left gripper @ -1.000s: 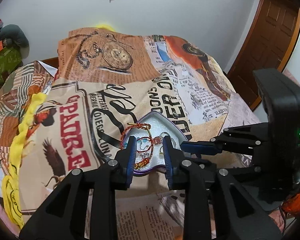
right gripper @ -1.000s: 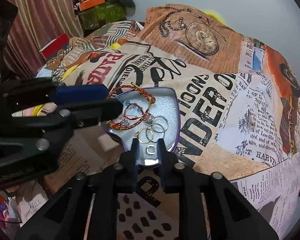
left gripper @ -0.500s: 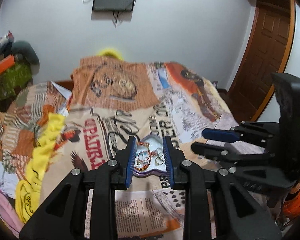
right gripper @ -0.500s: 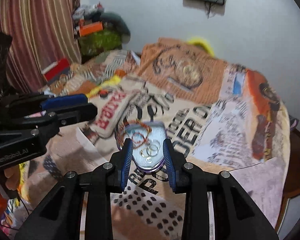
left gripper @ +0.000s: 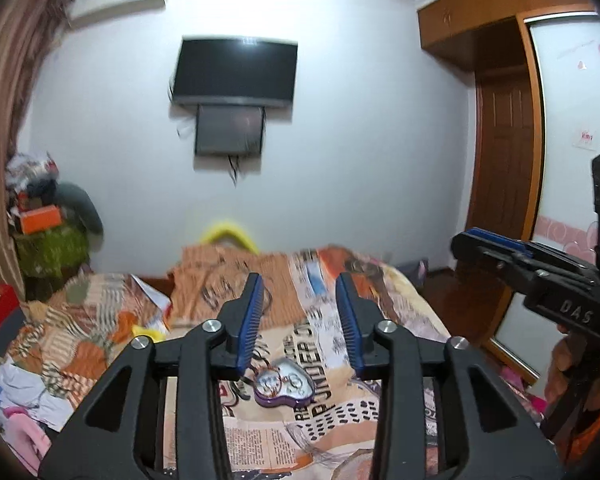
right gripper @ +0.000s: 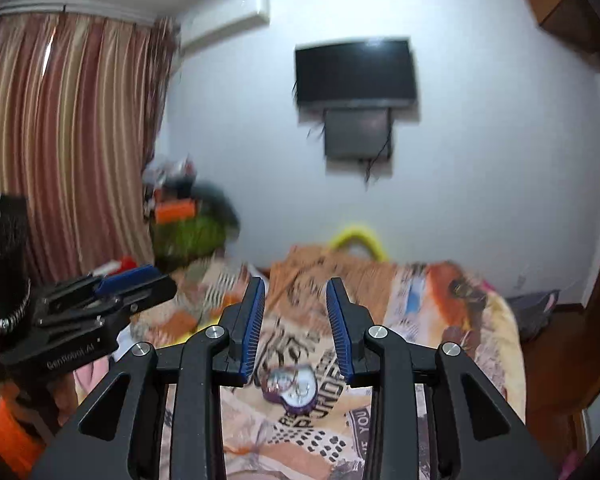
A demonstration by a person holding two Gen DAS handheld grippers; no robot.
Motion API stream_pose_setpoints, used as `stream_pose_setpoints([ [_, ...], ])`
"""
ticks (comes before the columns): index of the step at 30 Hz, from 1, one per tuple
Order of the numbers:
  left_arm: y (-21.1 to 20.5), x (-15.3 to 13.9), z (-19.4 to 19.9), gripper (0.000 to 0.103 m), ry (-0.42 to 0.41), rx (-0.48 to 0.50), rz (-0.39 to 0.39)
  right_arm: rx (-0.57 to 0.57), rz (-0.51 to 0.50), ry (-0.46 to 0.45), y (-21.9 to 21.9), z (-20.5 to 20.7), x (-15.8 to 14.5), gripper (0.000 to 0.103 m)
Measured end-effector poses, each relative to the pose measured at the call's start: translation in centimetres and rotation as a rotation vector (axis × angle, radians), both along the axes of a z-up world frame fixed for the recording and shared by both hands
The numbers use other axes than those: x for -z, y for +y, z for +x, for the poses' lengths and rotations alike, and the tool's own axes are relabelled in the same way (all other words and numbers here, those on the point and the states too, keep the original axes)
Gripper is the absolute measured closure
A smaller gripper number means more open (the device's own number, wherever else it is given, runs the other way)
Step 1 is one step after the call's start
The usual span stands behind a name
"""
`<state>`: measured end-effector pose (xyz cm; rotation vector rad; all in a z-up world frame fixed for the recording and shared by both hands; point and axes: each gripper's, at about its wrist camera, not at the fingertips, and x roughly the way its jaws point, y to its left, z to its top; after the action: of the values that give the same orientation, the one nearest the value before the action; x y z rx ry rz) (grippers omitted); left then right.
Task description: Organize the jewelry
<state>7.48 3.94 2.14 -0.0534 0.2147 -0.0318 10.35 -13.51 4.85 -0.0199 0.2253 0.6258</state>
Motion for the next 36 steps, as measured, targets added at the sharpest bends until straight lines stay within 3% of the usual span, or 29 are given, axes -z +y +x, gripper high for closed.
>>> stream_pose_setpoints([
  [2, -0.6, -0.2, -1.7, 0.060, -0.037, -0.023, 0.016, 0.039, 0.022, -0.040, -0.4, -1.6, -0.2, 0.053],
  [6, -1.4, -0.3, -4.2, 0.035, -0.093, -0.067, 0.032, 0.119, 0.023, -0.113, -0.3, -3.9, -0.2, 0.028],
  [8, -1.5, -0.2, -4.9, 0.028, -0.106, -0.077, 0.032, 0.143, 0.037, -0.118, -0.3, -4.3, 0.2, 0.013],
  [10, -1.8, -0.1, -5.4, 0.014, -0.109, -0.089, 0.034, 0.162, 0.043, -0.115, -0.1, -4.2, 0.4, 0.005],
  [11, -1.9, -0.1, -5.6, 0.011, -0.114, -0.102, 0.038, 0.169, 0.043, -0.114, -0.2, -4.3, 0.4, 0.001],
  [19, -2.1, 0.1, -6.0, 0.004, -0.114, -0.107, 0.038, 0.193, 0.036, -0.104, -1.1, -5.2, 0.7, 0.001],
  [36, -2.1, 1.2, -5.7, 0.003, -0.080, -0.122, 0.032, 0.191, 0.048, -0.077, -2.1, -5.8, 1.3, 0.001],
])
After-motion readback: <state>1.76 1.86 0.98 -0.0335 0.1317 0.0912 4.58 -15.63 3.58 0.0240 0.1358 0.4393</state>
